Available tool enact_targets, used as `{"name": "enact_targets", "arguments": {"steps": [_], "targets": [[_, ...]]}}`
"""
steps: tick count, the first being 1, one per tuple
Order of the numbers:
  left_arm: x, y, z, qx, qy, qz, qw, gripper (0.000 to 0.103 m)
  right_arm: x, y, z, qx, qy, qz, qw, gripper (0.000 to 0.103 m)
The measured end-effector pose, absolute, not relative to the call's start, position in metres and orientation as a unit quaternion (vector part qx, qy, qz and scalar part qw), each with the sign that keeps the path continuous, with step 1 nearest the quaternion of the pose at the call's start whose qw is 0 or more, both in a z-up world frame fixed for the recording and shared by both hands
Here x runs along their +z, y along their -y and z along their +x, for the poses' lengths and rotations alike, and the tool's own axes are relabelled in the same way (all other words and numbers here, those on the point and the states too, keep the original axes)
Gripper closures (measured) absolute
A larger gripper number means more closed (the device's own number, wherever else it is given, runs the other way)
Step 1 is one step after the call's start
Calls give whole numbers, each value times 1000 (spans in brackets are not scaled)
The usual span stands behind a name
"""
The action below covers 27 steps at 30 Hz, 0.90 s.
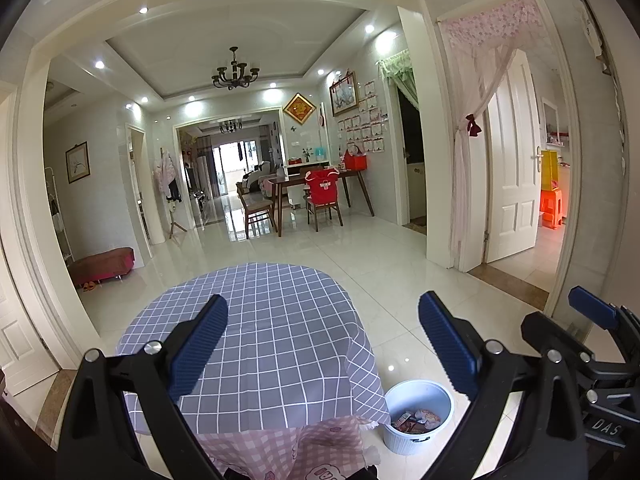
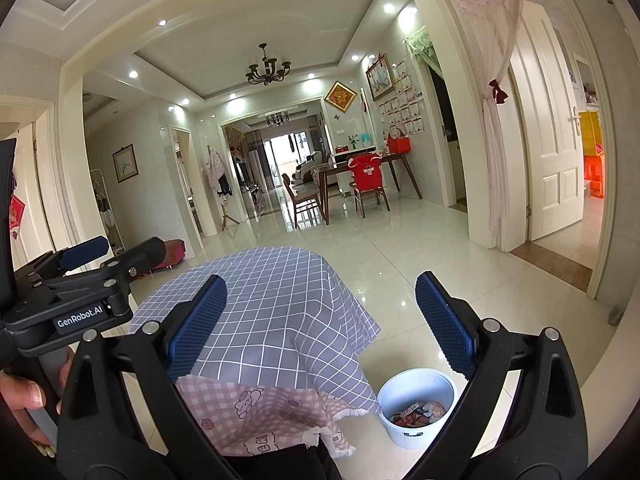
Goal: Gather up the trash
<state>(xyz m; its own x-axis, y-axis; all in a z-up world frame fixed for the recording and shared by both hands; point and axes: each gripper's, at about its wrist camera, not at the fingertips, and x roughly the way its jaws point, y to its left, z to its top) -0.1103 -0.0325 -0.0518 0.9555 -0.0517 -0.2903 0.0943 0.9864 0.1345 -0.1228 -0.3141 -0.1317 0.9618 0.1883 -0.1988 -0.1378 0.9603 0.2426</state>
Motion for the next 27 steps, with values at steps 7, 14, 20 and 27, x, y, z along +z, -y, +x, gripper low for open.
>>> {"name": "enact_targets", "arguments": {"steps": [7,14,20,27], "targets": [[-53,33,-110,-37,-145,74,986,9,-131,314,-123,83,-111,114,984,10],[-54,34,-111,-38,-146,74,986,9,-131,314,-123,83,-111,115,984,10],[-57,36,-110,-41,-149,73,985,9,-130,314,-123,83,-111,114,984,10],[-66,37,-107,-49,-154,72,984,9,-130,313,-123,83,-112,115,984,9]]}}
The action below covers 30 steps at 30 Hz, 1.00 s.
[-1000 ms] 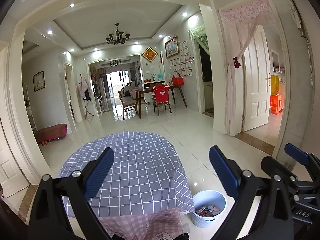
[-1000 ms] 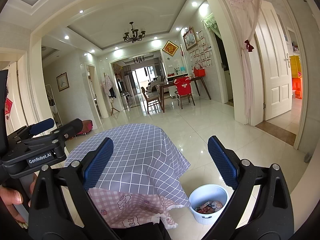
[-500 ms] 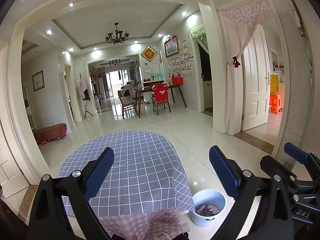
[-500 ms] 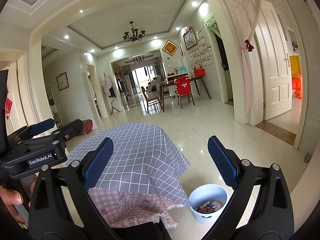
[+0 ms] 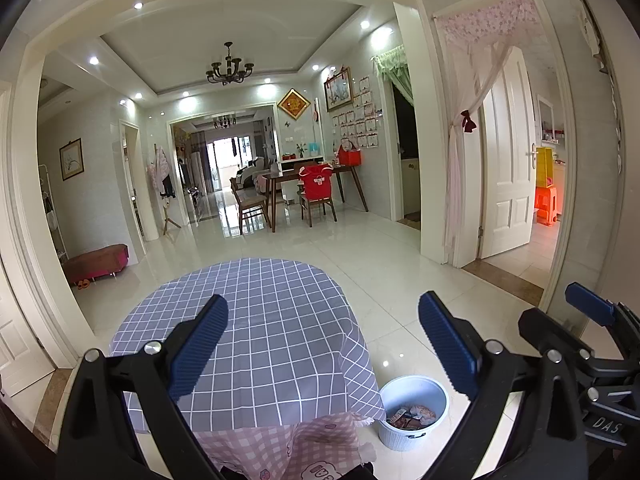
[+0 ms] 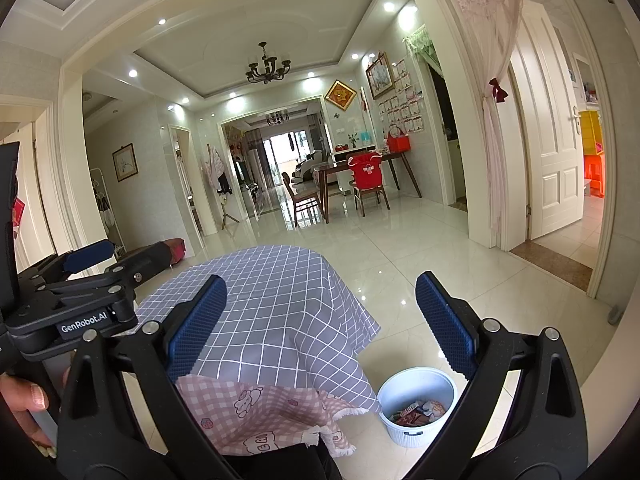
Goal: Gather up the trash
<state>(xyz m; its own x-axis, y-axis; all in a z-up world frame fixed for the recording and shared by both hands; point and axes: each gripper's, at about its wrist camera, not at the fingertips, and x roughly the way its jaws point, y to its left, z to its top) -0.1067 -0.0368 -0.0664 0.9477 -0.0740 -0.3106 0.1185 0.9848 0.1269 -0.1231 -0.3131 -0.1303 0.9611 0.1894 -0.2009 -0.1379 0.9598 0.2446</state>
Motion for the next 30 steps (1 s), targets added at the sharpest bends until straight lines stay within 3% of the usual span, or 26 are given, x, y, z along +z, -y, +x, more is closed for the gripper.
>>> {"name": "enact_targets", "arguments": {"steps": [30], "targets": [[-71,37,-100,-56,-163,76,982,8,-133,313,-125,82,-114,116,983,9]]}}
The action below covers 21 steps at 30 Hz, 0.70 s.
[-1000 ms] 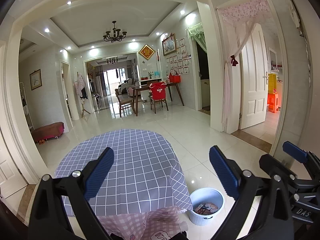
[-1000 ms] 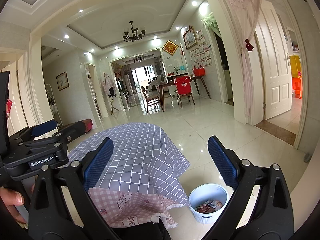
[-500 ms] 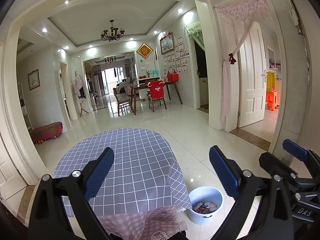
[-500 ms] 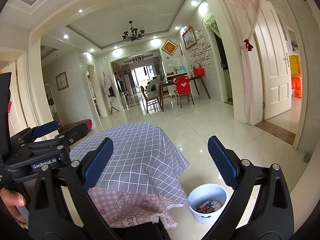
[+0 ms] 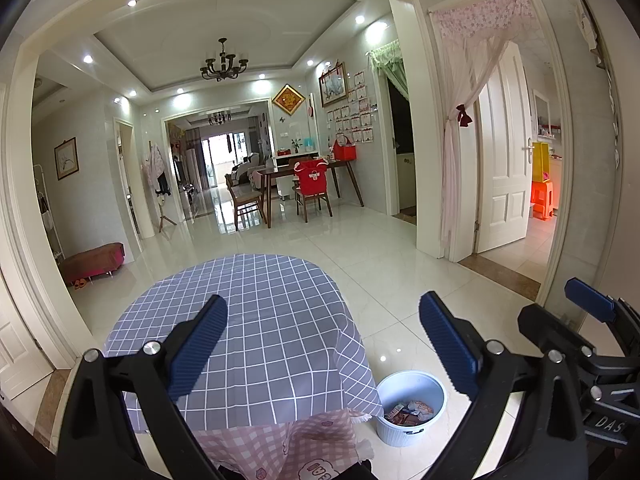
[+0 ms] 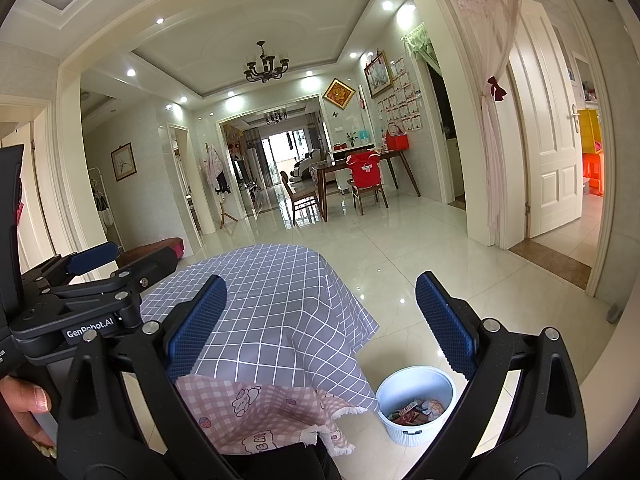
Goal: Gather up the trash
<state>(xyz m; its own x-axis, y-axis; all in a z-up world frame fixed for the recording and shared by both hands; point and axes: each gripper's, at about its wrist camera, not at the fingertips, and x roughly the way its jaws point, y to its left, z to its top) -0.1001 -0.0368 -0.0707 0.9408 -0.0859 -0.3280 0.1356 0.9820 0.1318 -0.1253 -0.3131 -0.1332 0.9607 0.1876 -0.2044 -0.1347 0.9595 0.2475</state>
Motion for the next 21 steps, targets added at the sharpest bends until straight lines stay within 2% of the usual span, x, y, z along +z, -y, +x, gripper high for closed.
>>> {"name": "enact_targets", "arguments": {"steps": [21], "targets": [[-78,29,-83,-67,-176,74,979,8,-148,313,-113,69,-124,116,983,9]]}}
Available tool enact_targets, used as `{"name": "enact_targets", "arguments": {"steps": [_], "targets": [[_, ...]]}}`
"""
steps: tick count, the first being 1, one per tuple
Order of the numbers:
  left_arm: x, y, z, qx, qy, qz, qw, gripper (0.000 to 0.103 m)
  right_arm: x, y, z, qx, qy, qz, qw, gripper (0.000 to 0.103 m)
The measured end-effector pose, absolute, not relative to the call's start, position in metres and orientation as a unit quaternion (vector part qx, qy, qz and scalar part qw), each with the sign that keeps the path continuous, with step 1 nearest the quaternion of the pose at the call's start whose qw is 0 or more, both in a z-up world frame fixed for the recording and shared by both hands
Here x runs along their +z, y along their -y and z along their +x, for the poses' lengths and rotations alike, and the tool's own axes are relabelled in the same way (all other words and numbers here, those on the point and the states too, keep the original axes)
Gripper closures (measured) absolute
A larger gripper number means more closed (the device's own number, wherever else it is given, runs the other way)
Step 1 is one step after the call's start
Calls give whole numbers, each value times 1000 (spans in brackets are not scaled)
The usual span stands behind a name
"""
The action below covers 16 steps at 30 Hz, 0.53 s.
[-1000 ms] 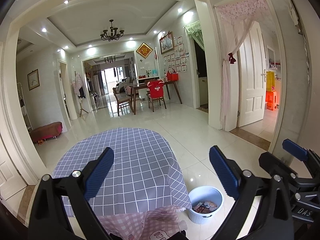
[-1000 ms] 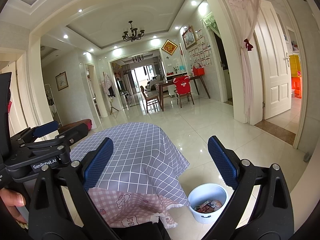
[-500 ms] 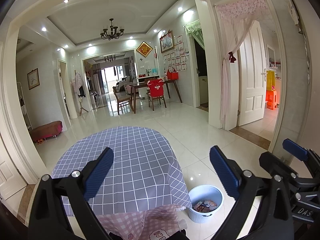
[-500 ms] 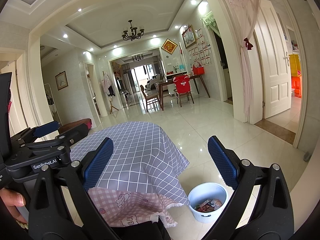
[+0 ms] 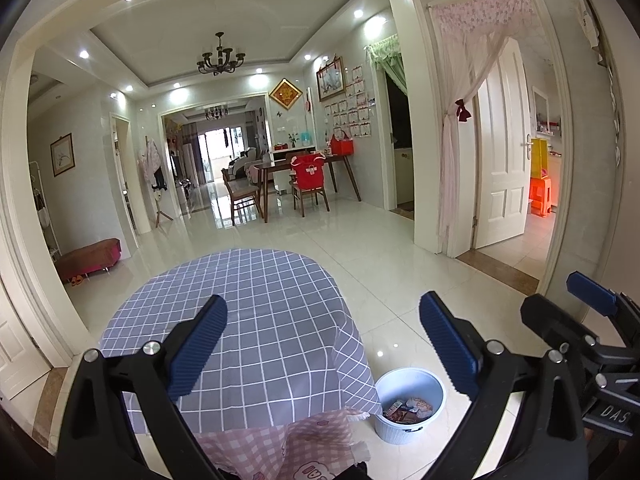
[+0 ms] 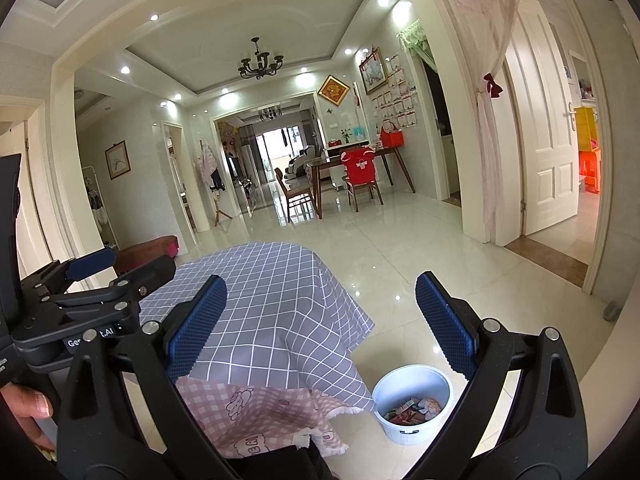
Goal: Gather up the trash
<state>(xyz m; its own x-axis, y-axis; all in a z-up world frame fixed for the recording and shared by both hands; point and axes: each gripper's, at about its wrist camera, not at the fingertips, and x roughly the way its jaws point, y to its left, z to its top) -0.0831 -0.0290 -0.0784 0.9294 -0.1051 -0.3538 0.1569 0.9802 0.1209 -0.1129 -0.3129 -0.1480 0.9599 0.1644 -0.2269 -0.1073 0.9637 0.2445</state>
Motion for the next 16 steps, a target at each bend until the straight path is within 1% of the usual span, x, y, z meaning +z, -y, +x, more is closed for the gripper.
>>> {"name": "enact_targets", "arguments": {"steps": [8,16], "targets": [[-82,18,-54,-66,-183,71,978,8,-156,298,-86,56,-141,110,982,9],[-91,-17,-6,-43,-213,59,974,8,-166,257,-23,58,-195,88,975,9]]}}
